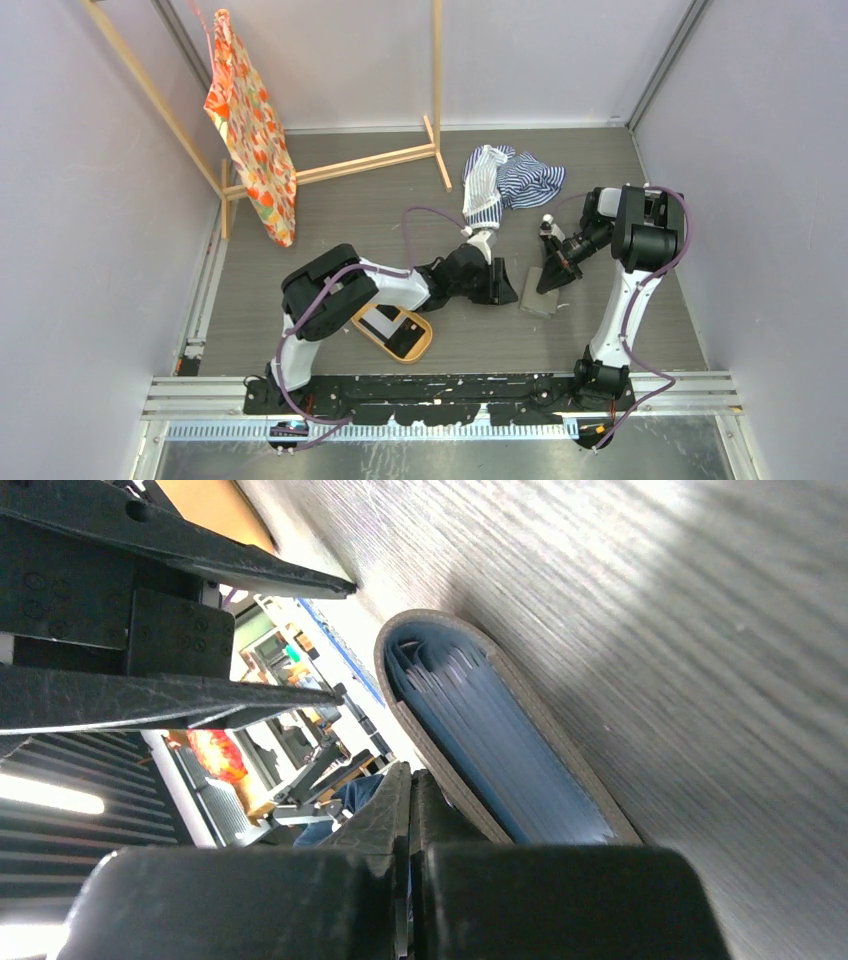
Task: Put the credit cards into the card holder
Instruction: Close the card holder at the center of the board.
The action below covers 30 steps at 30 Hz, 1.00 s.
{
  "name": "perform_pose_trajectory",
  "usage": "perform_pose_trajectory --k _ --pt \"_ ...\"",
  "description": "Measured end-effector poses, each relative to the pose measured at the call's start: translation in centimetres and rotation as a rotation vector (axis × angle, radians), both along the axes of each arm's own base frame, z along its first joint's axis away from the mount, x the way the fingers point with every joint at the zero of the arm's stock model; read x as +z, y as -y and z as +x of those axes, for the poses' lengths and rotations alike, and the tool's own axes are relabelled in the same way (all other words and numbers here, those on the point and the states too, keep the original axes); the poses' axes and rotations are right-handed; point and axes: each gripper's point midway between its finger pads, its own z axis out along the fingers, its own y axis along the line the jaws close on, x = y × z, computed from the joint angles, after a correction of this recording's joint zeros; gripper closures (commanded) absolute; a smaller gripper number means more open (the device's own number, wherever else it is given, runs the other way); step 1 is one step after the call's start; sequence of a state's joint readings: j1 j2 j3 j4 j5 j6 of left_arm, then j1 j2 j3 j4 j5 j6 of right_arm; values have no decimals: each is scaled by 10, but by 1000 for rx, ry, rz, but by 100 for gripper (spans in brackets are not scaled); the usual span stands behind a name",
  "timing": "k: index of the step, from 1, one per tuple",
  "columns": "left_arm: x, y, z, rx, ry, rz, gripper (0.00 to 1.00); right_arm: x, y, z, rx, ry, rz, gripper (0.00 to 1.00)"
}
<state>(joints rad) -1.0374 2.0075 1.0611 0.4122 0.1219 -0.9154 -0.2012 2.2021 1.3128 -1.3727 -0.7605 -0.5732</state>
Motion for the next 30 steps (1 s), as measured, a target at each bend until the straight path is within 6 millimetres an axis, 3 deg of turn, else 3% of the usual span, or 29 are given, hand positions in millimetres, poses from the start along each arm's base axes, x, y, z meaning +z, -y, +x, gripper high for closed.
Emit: perform_pose_trajectory --k 4,7,8,9,10,14,17,24,30 --pt "3 6 -8 -36 32 -3 41 0 0 0 0 1 0 99" --pt "10 23 -29 -95 76 -6 31 0 0 0 0 0 0 99" --pt "15 29 -36 -116 99 -10 22 0 0 0 0 0 -1 99" --pt "21 38 -43 -136 126 -16 4 0 0 0 0 1 0 99" --pt "26 44 -46 -149 154 -18 1 0 0 0 0 0 -1 99" --pt "47 62 -49 -158 274 -12 0 0 0 0 0 2 -1 99" --pt "48 58 -30 -105 344 69 0 0 0 0 0 2 -1 99" --pt "26 36 3 7 353 247 0 0 0 0 -1 2 -2 99" --pt "5 41 14 18 330 290 0 0 0 0 -2 2 -2 99"
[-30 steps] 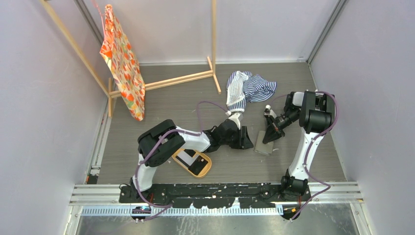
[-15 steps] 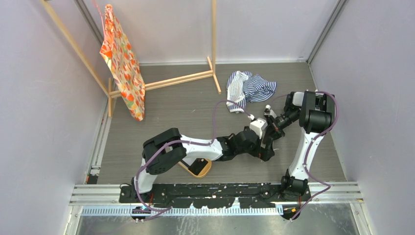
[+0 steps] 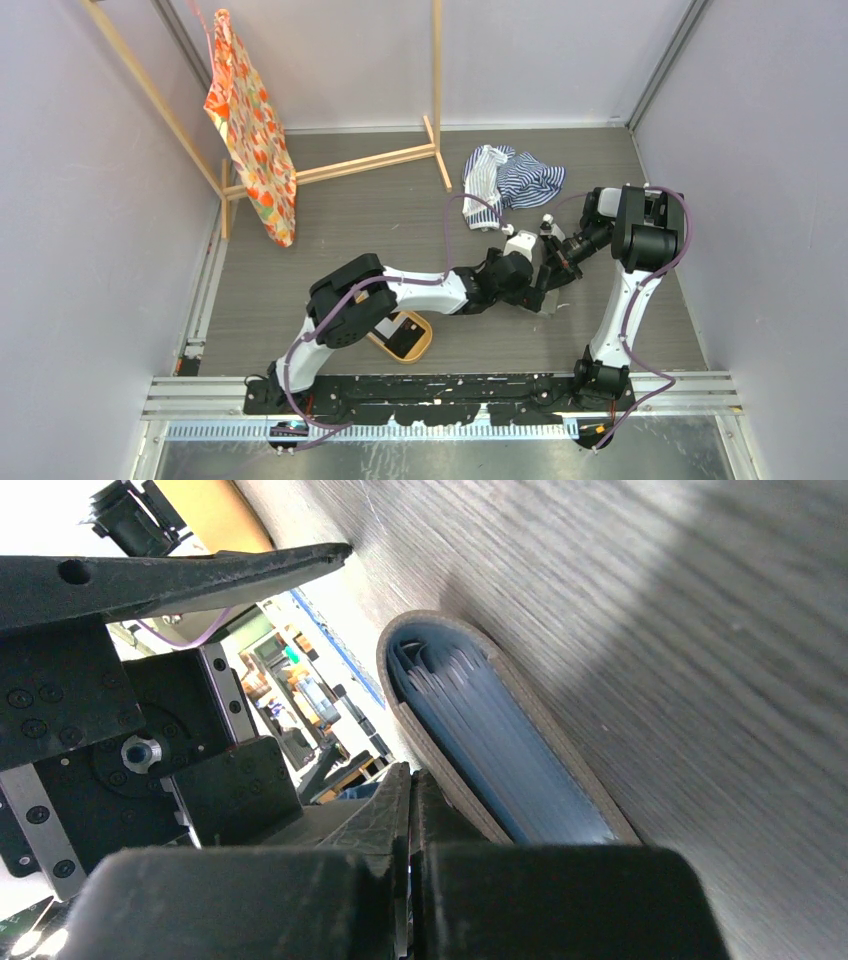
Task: Put the credit cards into the card holder
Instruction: Close the card holder at the center of the board.
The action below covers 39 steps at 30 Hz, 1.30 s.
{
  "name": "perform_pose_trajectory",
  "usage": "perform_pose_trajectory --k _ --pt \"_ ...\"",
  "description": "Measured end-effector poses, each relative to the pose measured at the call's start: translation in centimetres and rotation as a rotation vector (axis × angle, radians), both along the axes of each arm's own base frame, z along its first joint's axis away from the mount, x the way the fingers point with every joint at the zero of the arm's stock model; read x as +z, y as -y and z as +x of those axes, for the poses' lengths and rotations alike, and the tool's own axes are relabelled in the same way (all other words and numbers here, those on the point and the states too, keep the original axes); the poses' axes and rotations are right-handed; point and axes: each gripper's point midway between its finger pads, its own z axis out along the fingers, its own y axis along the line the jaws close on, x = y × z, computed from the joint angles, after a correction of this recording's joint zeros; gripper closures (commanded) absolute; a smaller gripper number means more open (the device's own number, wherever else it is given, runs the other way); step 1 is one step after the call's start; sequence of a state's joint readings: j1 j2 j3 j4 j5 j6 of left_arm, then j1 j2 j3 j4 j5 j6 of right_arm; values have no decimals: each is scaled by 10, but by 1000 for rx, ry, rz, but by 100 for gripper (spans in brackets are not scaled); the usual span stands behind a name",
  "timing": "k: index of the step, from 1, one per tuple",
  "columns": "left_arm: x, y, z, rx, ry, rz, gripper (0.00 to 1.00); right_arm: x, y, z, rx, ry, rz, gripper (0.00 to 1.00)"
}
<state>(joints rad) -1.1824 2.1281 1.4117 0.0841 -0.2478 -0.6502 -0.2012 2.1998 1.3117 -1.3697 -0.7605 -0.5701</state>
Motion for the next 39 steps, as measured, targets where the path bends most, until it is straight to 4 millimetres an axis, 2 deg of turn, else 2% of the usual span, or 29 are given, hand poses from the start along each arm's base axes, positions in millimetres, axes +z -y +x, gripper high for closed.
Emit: perform_pose_trajectory --k 11,17,24,33,39 --pt "2 12 3 43 17 -50 1 0 0 0 0 0 0 99" --pt "2 22 11 87 30 -55 11 0 0 0 -1 0 0 99" --pt "-1 22 10 114 10 -49 25 0 0 1 -4 1 0 98" --pt "-3 22 8 133 -18 -58 26 3 -3 5 -19 18 28 82" --pt "-4 22 8 137 -23 -56 27 10 -3 20 -5 113 73 77"
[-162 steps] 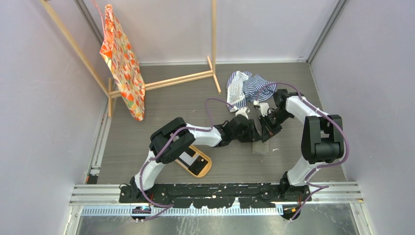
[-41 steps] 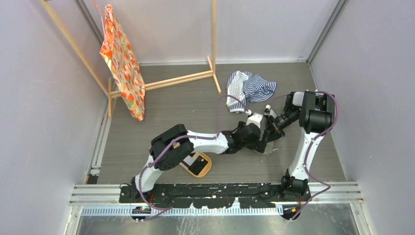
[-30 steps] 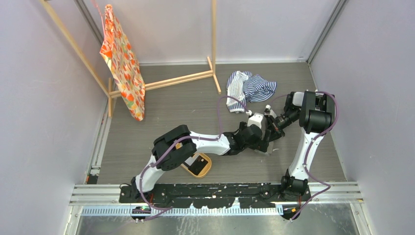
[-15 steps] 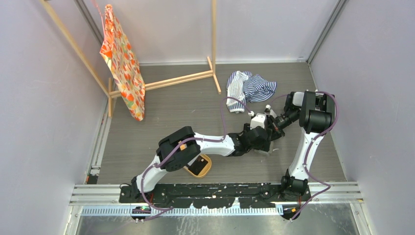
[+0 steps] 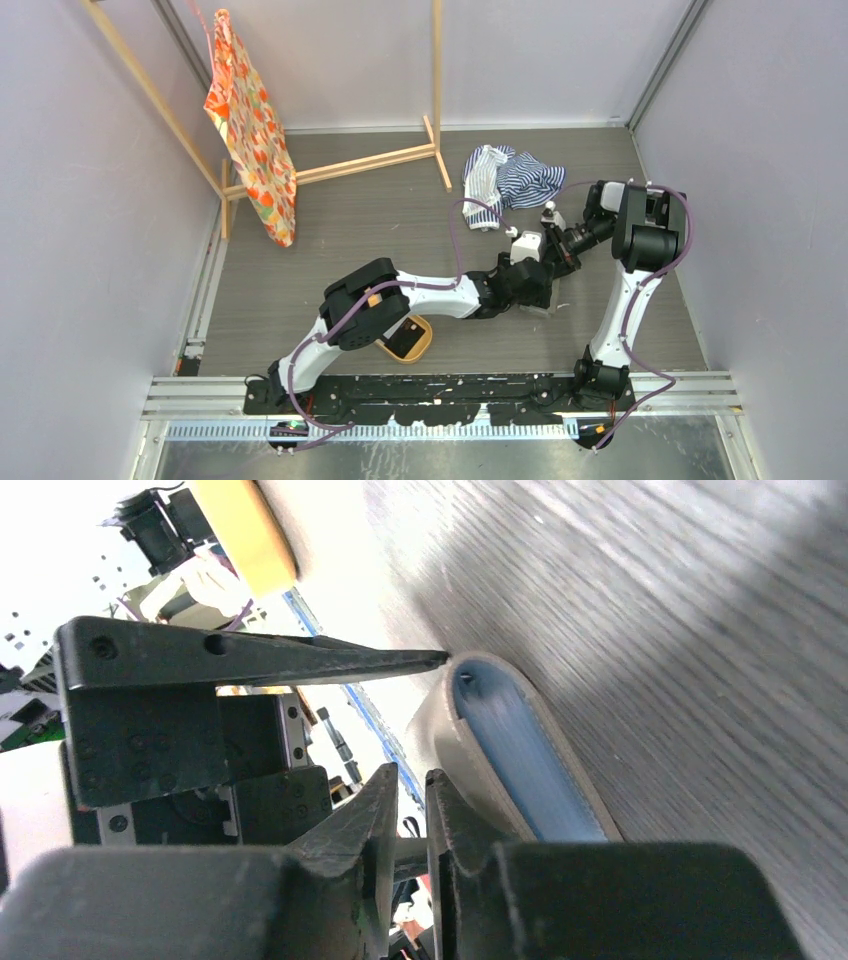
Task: Put the credit cards into the card holder
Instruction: Close the card holder at the center of the board.
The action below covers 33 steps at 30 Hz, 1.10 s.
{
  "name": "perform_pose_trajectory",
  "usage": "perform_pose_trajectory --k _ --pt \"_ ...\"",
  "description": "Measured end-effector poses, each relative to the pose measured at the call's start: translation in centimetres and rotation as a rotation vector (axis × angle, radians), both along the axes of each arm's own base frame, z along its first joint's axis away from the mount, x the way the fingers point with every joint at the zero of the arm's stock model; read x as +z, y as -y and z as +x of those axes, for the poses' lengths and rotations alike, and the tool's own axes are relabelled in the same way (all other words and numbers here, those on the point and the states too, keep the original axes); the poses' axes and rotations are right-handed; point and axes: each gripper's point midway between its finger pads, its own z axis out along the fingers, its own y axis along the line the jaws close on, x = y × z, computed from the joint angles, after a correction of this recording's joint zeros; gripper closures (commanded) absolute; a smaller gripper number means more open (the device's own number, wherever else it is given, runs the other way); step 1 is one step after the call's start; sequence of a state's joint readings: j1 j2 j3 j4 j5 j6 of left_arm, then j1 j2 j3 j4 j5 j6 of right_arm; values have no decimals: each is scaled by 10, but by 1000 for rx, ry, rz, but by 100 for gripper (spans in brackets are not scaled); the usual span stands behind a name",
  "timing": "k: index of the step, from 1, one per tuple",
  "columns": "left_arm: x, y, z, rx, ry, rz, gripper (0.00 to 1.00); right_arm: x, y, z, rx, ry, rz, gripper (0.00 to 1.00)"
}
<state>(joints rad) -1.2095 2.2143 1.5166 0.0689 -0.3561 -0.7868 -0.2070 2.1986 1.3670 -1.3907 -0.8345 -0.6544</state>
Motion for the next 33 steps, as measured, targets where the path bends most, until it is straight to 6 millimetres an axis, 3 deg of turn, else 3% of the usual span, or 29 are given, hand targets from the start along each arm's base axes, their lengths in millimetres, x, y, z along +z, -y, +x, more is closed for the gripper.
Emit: perform_pose_trajectory --k 10,16,21,33 --pt "0 0 1 11 -14 -9 27 21 -2 18 -10 94 68 77" --pt "-1 1 1 6 -25 -24 29 46 3 25 5 254 13 89" --pt "-1 2 2 -1 -38 -49 30 65 12 21 42 435 -89 92" --pt "1 5 2 -15 -84 -112 35 30 34 -9 165 455 -216 94"
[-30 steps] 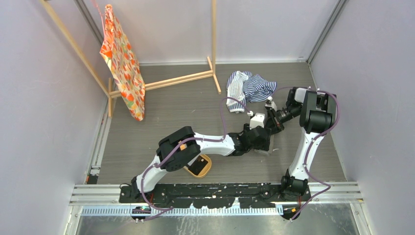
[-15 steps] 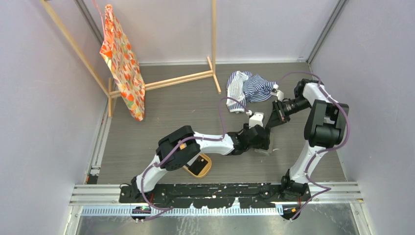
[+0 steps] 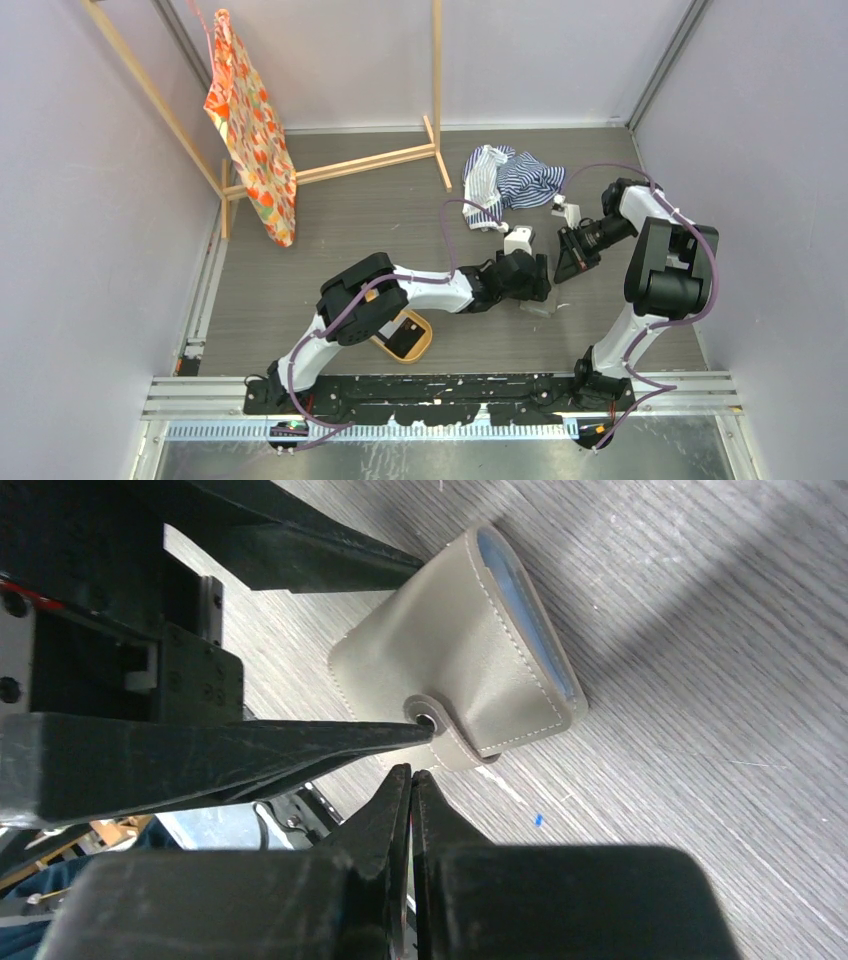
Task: Put the credit cards into the card holder
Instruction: Close the card holder at the center of the board.
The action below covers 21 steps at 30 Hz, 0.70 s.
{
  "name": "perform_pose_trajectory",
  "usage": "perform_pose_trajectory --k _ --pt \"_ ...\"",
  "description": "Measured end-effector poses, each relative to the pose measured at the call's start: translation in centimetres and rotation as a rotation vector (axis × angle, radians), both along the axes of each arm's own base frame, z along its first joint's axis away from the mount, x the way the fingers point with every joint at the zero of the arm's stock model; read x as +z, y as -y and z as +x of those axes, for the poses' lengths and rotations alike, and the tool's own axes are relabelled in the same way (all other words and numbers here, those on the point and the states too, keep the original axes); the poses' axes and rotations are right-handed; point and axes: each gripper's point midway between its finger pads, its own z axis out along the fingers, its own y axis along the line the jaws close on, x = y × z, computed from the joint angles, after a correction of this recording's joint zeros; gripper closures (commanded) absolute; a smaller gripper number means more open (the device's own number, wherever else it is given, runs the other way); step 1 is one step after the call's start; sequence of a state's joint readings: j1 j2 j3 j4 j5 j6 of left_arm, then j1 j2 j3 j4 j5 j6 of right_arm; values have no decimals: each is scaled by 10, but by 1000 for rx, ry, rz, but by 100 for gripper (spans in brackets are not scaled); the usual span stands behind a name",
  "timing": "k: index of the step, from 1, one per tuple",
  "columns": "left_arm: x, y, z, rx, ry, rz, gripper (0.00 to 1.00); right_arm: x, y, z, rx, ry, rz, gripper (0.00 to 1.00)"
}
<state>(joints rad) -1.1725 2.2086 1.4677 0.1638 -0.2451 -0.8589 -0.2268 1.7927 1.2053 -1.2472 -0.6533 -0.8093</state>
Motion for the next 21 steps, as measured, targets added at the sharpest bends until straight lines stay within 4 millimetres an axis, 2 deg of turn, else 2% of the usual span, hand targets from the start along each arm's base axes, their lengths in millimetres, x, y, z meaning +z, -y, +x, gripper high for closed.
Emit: perform_pose_trajectory --k 9,21 --pt "0 0 0 -11 -18 -11 37 -13 5 -13 88 79 -32 94" --pt "0 0 1 -10 -44 -25 39 -20 6 -22 290 362 -53 92"
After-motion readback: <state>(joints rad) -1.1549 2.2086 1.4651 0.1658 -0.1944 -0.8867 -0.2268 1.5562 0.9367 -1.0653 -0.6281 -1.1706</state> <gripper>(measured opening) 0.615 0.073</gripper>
